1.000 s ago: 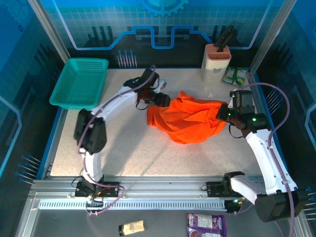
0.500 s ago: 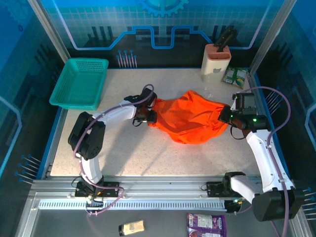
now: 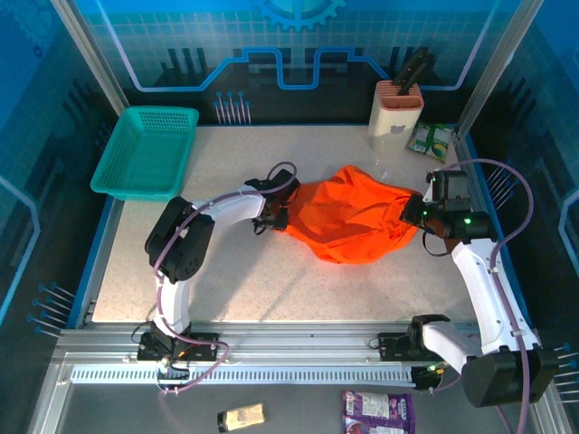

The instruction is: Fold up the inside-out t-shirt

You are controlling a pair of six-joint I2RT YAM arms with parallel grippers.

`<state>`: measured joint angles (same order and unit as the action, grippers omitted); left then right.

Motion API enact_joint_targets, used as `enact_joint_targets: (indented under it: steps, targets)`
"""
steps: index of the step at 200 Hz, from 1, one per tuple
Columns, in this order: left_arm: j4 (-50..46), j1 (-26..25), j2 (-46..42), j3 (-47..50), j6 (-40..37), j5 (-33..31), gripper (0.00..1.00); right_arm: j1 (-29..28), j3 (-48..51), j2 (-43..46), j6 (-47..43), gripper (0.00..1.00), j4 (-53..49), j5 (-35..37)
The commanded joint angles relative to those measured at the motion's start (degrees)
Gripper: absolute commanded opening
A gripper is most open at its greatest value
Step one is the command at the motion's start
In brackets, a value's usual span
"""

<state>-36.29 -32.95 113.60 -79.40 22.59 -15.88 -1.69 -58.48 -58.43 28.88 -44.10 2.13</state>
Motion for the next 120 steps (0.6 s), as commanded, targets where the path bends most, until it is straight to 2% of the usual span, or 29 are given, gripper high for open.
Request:
enact_joint_targets:
  steps: [1,120]
  targets:
    - [-1.65,-0.83,0.57,-1.51,0.68,-1.47,0.43,0.73,-1.17,1.13,-0.43,0.00,-0.55,-0.20]
    - [-3.87,-2.64,4.19,-4.99,0.33,-3.31,0.48,0.72,-0.47,1.57,-0.28,0.00,-0.47,-0.60]
